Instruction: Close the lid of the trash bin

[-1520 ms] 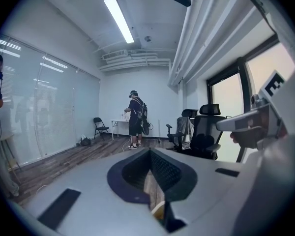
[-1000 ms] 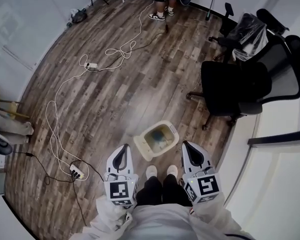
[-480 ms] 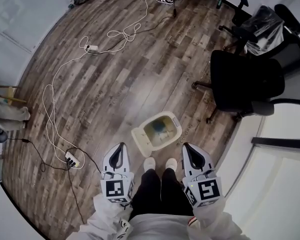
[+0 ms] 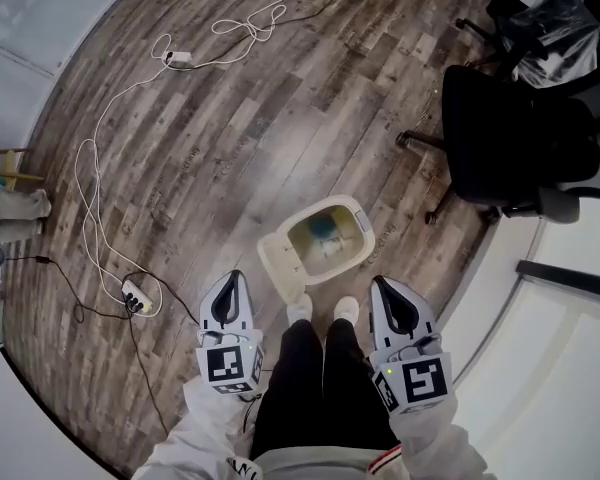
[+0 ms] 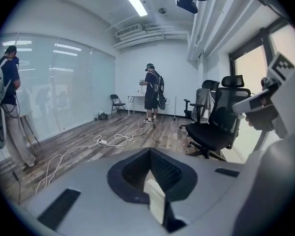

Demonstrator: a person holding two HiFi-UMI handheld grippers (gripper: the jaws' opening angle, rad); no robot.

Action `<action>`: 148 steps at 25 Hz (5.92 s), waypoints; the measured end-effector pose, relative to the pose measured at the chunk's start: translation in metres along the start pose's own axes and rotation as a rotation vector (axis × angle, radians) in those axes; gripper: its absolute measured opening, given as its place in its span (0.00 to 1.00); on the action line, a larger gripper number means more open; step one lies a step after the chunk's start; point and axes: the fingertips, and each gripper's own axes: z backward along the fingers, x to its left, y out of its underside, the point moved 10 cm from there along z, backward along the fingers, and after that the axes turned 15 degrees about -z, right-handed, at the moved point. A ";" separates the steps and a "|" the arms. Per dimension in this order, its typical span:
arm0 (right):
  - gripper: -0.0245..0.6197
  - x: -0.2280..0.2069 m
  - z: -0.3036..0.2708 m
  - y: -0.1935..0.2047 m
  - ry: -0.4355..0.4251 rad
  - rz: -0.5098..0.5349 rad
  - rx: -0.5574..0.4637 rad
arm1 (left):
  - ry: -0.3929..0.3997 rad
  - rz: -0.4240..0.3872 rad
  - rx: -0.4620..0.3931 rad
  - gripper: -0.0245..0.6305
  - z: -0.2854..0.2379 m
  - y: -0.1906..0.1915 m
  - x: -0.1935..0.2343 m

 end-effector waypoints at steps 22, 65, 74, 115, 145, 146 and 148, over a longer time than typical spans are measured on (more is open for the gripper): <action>0.07 -0.080 -0.061 0.104 0.077 -0.081 0.014 | 0.027 0.021 0.112 0.04 -0.082 0.143 -0.045; 0.07 -0.178 -0.039 0.129 0.249 -0.247 -0.010 | 0.319 -0.135 0.054 0.04 -0.209 0.102 -0.155; 0.07 -0.200 -0.030 0.134 0.298 -0.276 -0.016 | 0.366 -0.185 0.091 0.04 -0.240 0.111 -0.179; 0.07 -0.235 -0.010 0.162 0.367 -0.352 0.003 | 0.409 -0.375 0.224 0.04 -0.314 0.166 -0.233; 0.07 -0.218 0.000 0.151 0.330 -0.294 -0.003 | 0.411 -0.272 0.209 0.04 -0.283 0.140 -0.226; 0.07 -0.215 0.001 0.149 0.327 -0.289 -0.007 | 0.405 -0.263 0.201 0.04 -0.277 0.136 -0.224; 0.07 -0.208 0.004 0.144 0.322 -0.280 -0.020 | 0.392 -0.247 0.186 0.04 -0.264 0.127 -0.218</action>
